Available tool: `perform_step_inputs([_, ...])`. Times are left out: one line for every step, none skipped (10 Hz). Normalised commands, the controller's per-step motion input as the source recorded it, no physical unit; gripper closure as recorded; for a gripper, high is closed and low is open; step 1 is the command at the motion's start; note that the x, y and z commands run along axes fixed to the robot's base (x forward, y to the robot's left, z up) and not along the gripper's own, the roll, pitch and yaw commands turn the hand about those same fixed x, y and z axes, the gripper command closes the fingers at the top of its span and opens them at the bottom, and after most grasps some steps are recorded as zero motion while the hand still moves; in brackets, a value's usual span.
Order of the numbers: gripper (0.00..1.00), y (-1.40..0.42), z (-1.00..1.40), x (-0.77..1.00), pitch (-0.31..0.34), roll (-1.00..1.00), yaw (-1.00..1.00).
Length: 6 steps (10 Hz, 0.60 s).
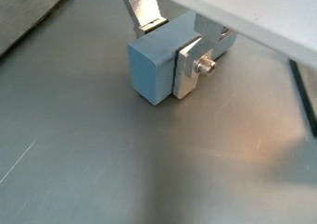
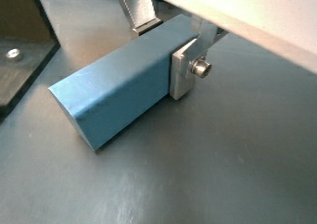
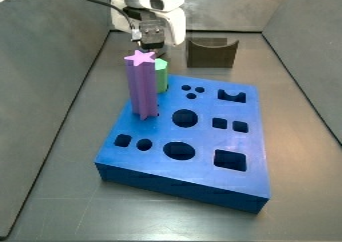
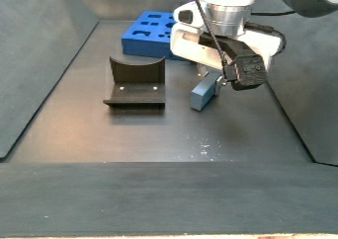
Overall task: Pick up the rectangle object. Move up. Place the rectangle object on the fixture. Regrasp the rectangle object. Move to above the board. Insert the rectangle object.
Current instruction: Move up, then place the rectangle object on the fixture.
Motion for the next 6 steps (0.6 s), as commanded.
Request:
perform_step_inputs([1.00, 0.09, 0.59, 0.00, -0.001, 0.02, 0.01])
perform_step_inputs([1.00, 0.08, 0.54, -0.03, 0.034, 0.02, 0.00])
perform_step_inputs([1.00, 0.04, 0.37, -0.03, 0.061, 0.02, -0.02])
perform_step_inputs([1.00, 0.03, 0.28, -0.03, 0.071, 0.02, -0.02])
perform_step_inputs([1.00, 0.00, 1.00, 0.00, 0.000, 0.00, 0.00])
perform_step_inputs([1.00, 0.00, 1.00, 0.00, 0.001, 0.00, 0.00])
